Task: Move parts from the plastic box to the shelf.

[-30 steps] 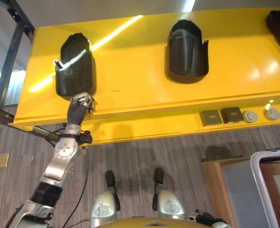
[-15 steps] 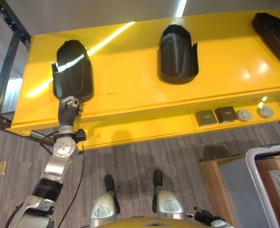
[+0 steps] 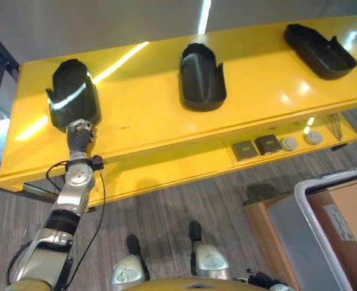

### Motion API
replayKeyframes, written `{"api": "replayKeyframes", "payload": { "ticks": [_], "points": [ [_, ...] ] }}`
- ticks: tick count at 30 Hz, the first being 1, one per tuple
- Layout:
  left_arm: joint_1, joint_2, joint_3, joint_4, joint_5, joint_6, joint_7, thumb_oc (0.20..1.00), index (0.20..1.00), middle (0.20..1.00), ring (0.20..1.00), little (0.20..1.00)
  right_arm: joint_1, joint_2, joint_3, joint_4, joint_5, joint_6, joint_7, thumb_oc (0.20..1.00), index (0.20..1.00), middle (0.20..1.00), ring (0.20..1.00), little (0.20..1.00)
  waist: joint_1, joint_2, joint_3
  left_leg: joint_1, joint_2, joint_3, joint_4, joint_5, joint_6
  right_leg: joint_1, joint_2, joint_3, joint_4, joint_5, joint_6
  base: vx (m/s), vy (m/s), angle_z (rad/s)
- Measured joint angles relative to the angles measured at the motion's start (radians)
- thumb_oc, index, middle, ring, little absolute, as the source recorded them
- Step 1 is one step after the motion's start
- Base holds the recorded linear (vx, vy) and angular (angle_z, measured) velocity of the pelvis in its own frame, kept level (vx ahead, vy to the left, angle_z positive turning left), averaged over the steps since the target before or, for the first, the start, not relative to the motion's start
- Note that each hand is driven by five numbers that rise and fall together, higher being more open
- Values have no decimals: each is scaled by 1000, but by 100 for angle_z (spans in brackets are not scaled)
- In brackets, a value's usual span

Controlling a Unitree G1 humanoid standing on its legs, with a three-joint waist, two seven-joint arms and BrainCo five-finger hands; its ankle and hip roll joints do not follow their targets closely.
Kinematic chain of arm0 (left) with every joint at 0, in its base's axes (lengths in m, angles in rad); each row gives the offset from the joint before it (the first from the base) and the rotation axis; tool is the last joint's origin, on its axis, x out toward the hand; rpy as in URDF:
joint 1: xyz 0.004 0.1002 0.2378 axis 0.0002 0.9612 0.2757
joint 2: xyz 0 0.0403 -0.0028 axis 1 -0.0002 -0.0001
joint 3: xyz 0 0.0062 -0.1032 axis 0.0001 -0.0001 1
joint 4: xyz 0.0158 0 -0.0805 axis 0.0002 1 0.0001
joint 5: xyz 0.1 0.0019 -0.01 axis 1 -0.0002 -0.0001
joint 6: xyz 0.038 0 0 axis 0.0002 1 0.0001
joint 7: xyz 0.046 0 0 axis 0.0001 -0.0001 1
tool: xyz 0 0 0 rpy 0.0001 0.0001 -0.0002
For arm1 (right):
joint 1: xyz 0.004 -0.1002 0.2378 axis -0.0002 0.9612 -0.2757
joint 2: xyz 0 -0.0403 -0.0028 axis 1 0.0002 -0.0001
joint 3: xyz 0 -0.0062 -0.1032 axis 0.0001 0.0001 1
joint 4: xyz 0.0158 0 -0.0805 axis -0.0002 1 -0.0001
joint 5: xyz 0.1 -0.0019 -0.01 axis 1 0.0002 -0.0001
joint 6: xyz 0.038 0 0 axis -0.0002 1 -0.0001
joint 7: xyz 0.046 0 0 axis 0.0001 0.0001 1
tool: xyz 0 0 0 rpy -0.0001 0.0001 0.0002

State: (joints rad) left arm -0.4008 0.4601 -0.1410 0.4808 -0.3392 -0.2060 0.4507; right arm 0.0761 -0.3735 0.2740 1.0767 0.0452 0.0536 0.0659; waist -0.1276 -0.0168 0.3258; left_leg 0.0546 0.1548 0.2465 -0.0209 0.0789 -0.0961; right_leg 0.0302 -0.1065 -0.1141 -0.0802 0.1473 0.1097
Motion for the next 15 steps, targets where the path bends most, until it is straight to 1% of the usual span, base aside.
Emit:
{"api": "replayKeyframes", "payload": {
  "ticks": [1, 4, 11, 15],
  "points": [
    [-3, 0, 0, 10, 0, 1, 0, 200, 200, 200, 200, 200, 1, 0, 1, 1, -7, -1, 0, 1000, 1000, 1000, 1000, 1000, -10, -2, -3, 0, 1, 0, 0, 0, 0, 0, 1, 0, 0, -1, -1, 0, 0, 0],
    [-35, 1, 1, 57, -3, 2, 1, 200, 200, 200, 200, 200, 2, -1, 19, 1, -13, -1, 16, 1000, 1000, 1000, 1000, 1000, -15, -2, -5, 1, 3, 2, 2, 1, 1, -1, 4, 5, 1, 0, -2, 0, 0, 0],
    [-43, 1, 1, 63, -10, 3, 0, 200, 200, 200, 200, 200, 2, 0, 20, 1, -13, -2, 19, 1000, 1000, 1000, 1000, 1000, -14, -2, -6, 0, 4, 14, 2, 1, 1, -13, 5, 19, 7, 2, -5, -8, -10, -6],
    [-43, 1, 0, 62, -10, -6, -28, 200, 200, 200, 200, 200, 2, 0, 20, 2, -13, -7, 19, 1000, 1000, 1000, 1000, 1000, -11, -2, -6, -1, 4, 15, 1, 1, 1, -15, 5, 19, 8, 3, -6, 0, 0, 0]
  ]
}}
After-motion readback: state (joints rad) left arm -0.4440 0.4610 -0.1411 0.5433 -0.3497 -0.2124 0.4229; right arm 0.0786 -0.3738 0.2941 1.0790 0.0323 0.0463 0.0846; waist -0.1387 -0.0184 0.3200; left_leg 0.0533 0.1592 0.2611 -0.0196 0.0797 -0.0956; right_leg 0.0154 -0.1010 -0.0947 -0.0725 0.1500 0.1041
